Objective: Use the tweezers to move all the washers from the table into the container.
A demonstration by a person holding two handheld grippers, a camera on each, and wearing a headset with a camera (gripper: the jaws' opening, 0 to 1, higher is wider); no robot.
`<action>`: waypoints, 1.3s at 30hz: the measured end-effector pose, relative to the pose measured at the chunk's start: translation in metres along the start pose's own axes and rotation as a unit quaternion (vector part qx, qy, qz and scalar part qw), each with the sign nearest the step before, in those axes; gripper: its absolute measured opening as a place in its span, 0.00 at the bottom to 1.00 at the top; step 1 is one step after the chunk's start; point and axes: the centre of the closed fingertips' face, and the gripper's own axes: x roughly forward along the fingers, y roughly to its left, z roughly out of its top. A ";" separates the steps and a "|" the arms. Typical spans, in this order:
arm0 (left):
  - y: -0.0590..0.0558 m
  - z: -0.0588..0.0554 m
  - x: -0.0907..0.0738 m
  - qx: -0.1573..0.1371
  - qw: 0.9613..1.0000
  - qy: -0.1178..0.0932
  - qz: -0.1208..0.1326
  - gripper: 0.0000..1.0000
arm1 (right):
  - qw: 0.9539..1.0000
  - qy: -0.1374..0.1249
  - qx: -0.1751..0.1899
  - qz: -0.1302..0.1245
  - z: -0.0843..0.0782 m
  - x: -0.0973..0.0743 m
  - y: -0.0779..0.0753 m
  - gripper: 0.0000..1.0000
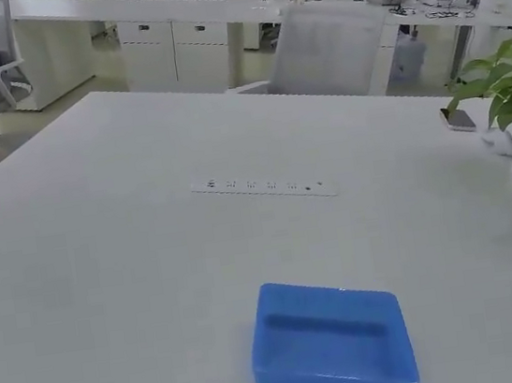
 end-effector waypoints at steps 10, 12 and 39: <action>-0.005 0.002 0.002 0.039 0.999 0.021 0.009 0.00 | 1.000 -0.006 -0.010 0.008 0.000 0.005 0.000 0.09; -0.004 0.001 0.002 0.045 0.999 0.026 0.013 0.00 | 1.000 -0.007 -0.012 0.008 0.000 0.005 0.000 0.07; 0.035 0.025 0.006 -0.004 1.000 -0.010 -0.030 0.00 | 0.993 -0.065 0.091 -0.024 0.011 0.008 -0.028 0.07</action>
